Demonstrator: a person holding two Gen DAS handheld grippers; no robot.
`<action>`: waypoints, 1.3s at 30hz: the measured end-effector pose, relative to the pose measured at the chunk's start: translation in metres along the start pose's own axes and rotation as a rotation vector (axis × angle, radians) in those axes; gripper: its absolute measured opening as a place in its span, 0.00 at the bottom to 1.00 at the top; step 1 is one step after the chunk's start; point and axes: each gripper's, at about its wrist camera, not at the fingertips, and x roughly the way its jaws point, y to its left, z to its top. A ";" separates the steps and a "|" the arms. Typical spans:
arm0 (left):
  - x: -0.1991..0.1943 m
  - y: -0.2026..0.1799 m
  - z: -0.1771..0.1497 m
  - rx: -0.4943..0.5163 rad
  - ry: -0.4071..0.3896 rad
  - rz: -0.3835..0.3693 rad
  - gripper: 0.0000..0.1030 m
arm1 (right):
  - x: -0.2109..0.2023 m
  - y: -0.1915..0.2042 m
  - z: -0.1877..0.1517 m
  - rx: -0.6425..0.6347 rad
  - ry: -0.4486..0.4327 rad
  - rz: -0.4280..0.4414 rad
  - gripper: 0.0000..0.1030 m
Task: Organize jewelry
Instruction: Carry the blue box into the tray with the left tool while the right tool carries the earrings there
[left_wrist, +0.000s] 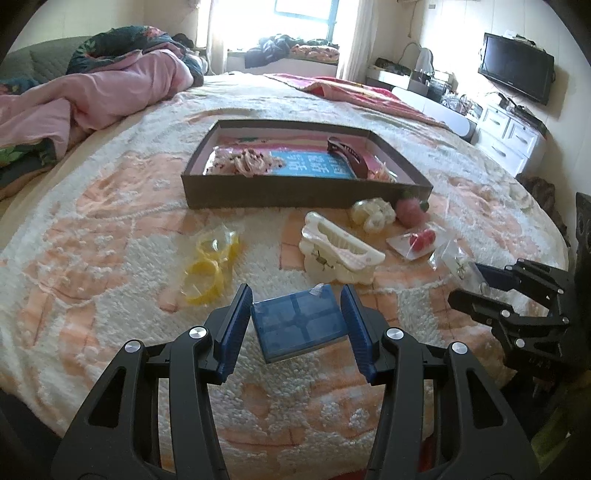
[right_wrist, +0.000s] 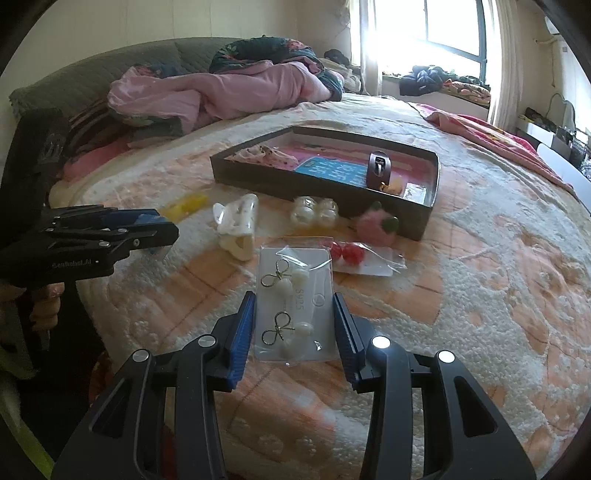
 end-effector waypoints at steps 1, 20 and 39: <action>-0.001 0.002 0.001 -0.003 -0.005 0.001 0.40 | 0.000 0.000 0.001 0.000 -0.002 0.000 0.38; 0.001 0.024 0.023 -0.050 -0.046 0.015 0.40 | 0.009 -0.008 0.021 0.026 -0.017 -0.017 0.38; 0.027 0.016 0.060 -0.034 -0.074 0.001 0.40 | 0.023 -0.042 0.048 0.080 -0.050 -0.075 0.38</action>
